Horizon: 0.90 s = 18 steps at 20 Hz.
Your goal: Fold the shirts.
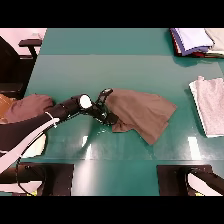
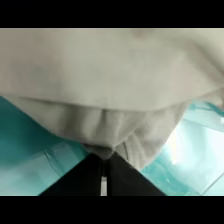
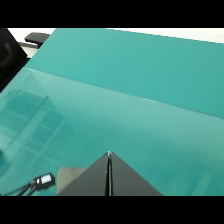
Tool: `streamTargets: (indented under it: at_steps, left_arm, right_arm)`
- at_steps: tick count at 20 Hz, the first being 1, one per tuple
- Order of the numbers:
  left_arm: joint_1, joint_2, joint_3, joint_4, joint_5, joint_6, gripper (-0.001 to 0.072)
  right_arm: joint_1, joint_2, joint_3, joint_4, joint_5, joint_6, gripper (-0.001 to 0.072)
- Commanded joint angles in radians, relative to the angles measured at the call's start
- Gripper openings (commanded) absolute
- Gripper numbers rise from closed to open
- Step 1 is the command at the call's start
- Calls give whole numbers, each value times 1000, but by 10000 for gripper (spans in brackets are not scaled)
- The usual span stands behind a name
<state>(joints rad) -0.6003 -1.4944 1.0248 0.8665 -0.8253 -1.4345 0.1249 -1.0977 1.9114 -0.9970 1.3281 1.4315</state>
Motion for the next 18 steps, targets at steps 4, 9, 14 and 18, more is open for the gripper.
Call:
streamTargets:
  at_steps: [4, 9, 14, 18]
  left_arm:
    - [201, 83, 47, 162, -69, -10, 28]
    - [334, 117, 46, 271, -110, -6, 29]
    - [339, 117, 46, 320, -99, -6, 28]
    - [339, 117, 46, 333, -93, -5, 29]
  right_arm:
    - [-84, 50, -169, -1, 145, 29, 15]
    - [-261, 159, -745, 1, 111, 34, 277]
    - [-298, 86, -1196, 12, 1, -10, 446]
    - [-175, -56, -1289, 90, -113, -51, 447]
